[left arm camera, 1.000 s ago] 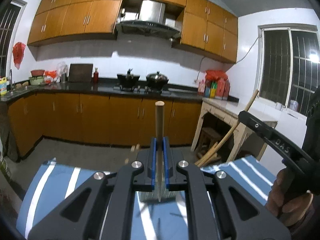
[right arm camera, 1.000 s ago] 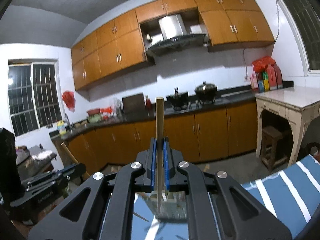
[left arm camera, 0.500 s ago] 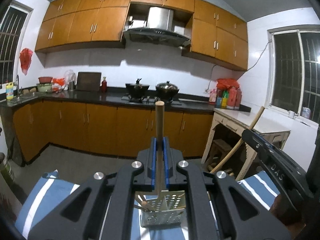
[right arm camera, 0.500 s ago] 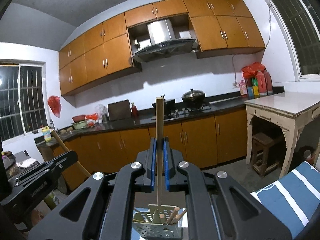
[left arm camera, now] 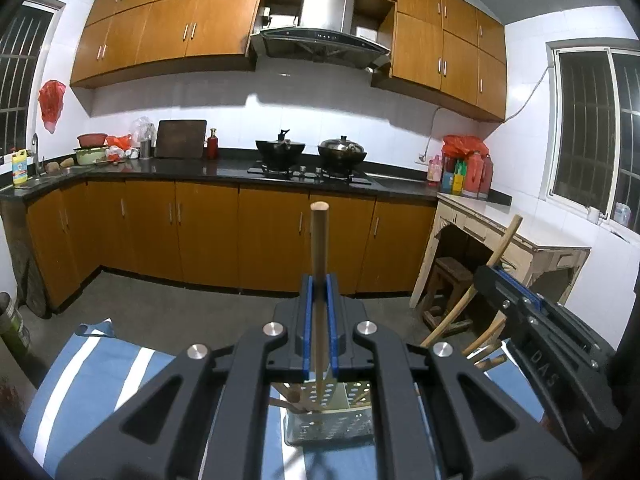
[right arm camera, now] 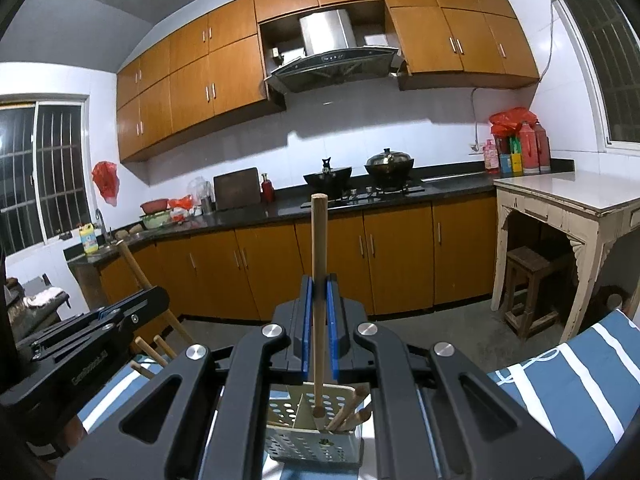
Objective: Organize utensils
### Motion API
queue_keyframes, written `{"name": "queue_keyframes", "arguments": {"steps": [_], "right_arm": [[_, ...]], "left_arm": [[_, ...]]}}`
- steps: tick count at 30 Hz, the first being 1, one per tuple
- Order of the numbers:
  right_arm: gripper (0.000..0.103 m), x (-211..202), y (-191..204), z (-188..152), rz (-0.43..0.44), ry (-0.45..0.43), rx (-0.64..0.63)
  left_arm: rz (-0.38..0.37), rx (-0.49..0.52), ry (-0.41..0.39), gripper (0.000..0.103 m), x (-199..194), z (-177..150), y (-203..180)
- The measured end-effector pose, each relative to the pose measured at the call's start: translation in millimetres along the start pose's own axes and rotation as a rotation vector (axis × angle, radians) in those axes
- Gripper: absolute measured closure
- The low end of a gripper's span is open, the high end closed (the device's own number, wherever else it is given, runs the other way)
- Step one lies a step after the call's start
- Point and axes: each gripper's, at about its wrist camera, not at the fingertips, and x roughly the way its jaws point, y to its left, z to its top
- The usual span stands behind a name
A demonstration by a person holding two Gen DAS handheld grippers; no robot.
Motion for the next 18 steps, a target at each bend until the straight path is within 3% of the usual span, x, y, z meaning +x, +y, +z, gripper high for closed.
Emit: {"name": "queue_keyframes", "arguments": {"steps": [9,12,14,16,18], "right_arm": [[0.094,-1,-6,-1,0.006,0.021,0.012],[0.093,-7,-9,2,0.007,0.016,0.013],[0.081,-10,-12,4,0.007,0.012,0.018],[0.072,-19,-14,6,0.002,-0.007,0.021],[0.072,-26,-14,8,0.001,-0.014,0.017]], "left_arm": [[-0.012,-0.009,0.025,0.095,0,-5,1],[-0.019,-0.007,0.019,0.088,-6,-4,2],[-0.024,-0.012,0.009,0.078,-13,-2,4],[-0.024,-0.017,-0.005,0.076,-23,0,7],[-0.022,-0.018,-0.015,0.074,-33,1,9]]}}
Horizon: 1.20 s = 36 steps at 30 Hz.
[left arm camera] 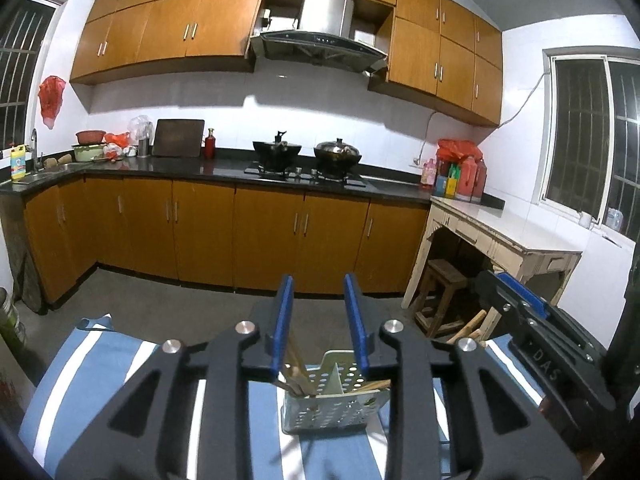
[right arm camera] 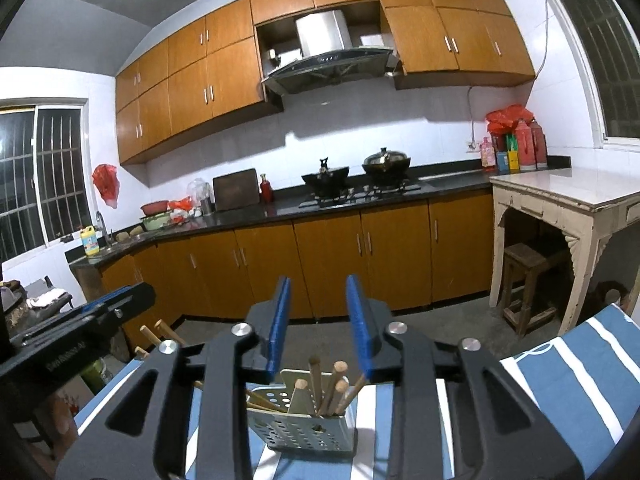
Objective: Organize utensils
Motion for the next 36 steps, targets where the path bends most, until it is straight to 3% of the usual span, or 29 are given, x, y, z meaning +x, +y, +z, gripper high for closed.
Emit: {"name": "queue_keyframes", "arguments": {"steps": [4,12,18,20,22,25,36], "right_arm": [[0.072,-15,2,-2,0.002,-0.004,-0.013],[0.05,-60,10,-24,0.025,0.012,-0.04],[0.02,-101,19,-56,0.04,0.036,-0.065],[0.007,-114,18,-68,0.039,0.037,-0.057],[0.002,-123,18,-79,0.028,0.042,-0.057],[0.002,-135,14,-98,-0.016,0.058,-0.053],[0.002,-163,5,-157,-0.052,0.132,-0.037]], "left_arm": [[0.013,-0.004,-0.012,0.069,-21,-2,6],[0.055,0.028,0.002,0.059,-73,-35,20],[0.076,0.063,-0.006,0.036,-122,-80,24],[0.079,0.067,-0.014,0.023,-137,-95,24],[0.091,0.08,-0.031,0.013,-154,-113,23],[0.114,0.099,-0.052,0.004,-172,-135,19],[0.134,0.072,0.022,0.004,-193,-199,20]]}}
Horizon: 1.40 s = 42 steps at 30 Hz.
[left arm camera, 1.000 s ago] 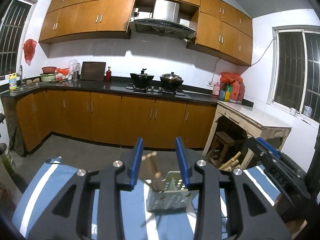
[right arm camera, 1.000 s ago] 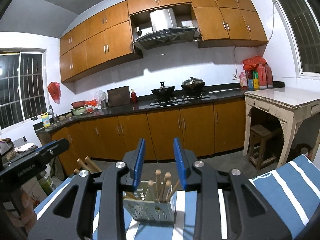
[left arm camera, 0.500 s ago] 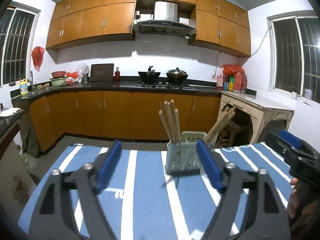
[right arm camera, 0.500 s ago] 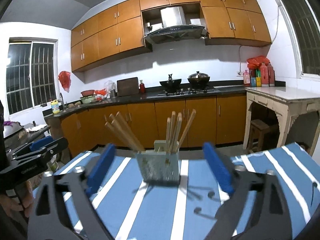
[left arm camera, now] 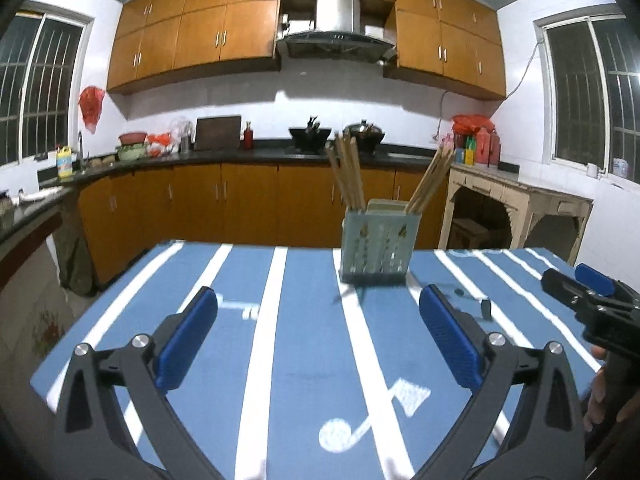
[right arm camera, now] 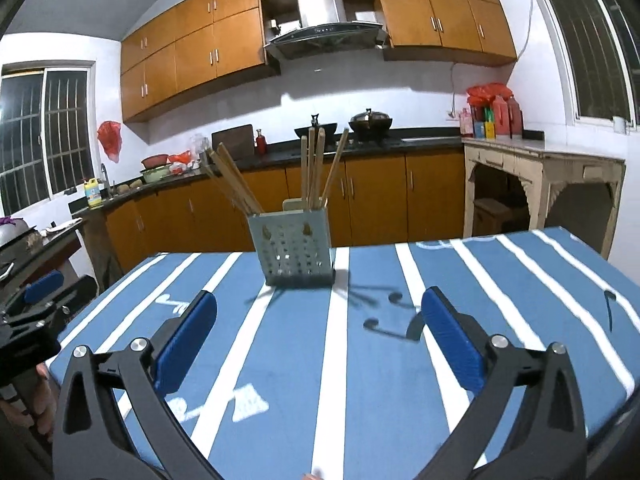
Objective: Organize utensils
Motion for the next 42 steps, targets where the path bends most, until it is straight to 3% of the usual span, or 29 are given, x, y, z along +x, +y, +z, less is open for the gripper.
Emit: {"name": "queue_keyframes", "arguments": {"steps": [4,12,23,42], "right_arm": [[0.002,-8,5,-12,0.004,-0.001,-0.031],[0.002,-20,19,-22,0.012,-0.032,-0.097],[0.002,-23,9,-36,-0.027,-0.035,-0.057],[0.002,-21,4,-42,-0.028,-0.007,-0.031]], "left_arm": [[0.037,0.005,0.01,0.004,-2,-16,4],[0.027,-0.012,0.013,0.004,-9,-29,5],[0.02,0.015,-0.031,0.004,-19,-35,-4],[0.021,0.009,0.014,0.004,-9,-44,-5]]}}
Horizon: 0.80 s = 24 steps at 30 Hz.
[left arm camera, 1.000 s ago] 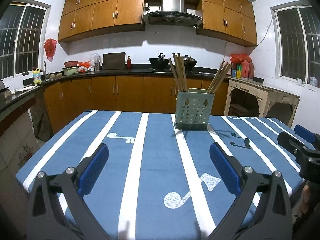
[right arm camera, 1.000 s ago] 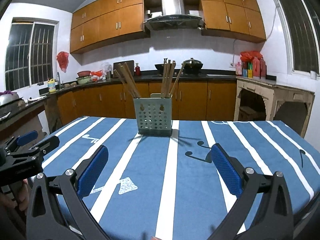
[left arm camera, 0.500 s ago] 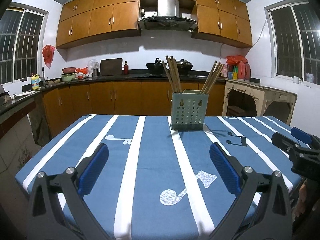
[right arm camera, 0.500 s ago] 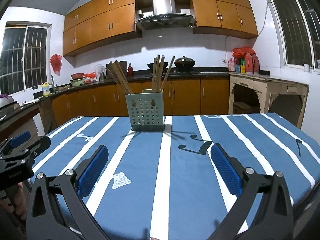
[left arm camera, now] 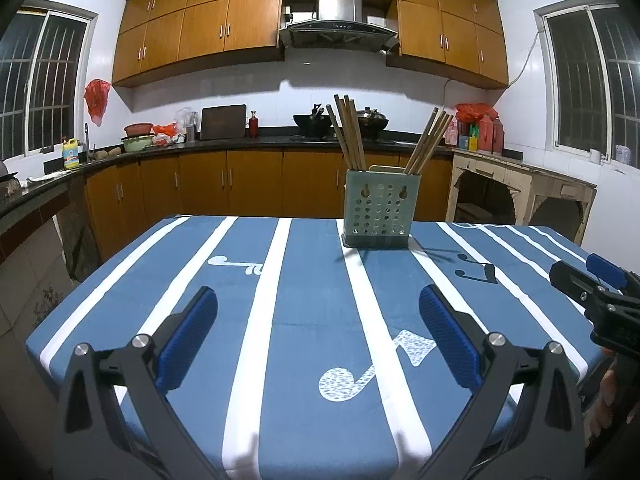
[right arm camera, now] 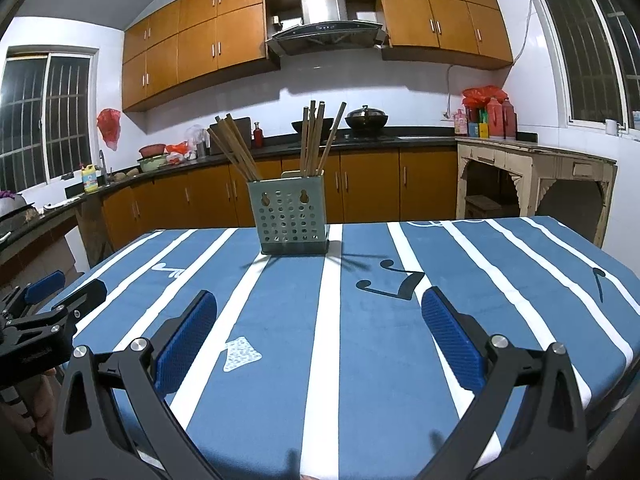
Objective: Organize utensils
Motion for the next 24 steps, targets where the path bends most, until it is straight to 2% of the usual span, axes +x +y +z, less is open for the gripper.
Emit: {"name": "queue_keyframes", "arguments": {"steps": [24], "right_arm": [[0.002,2.8,-2.8,-2.0,-0.002,0.015,0.008]], "left_arm": [[0.001,-0.003,0.009,0.004,1.0,-3.2,-1.2]]}}
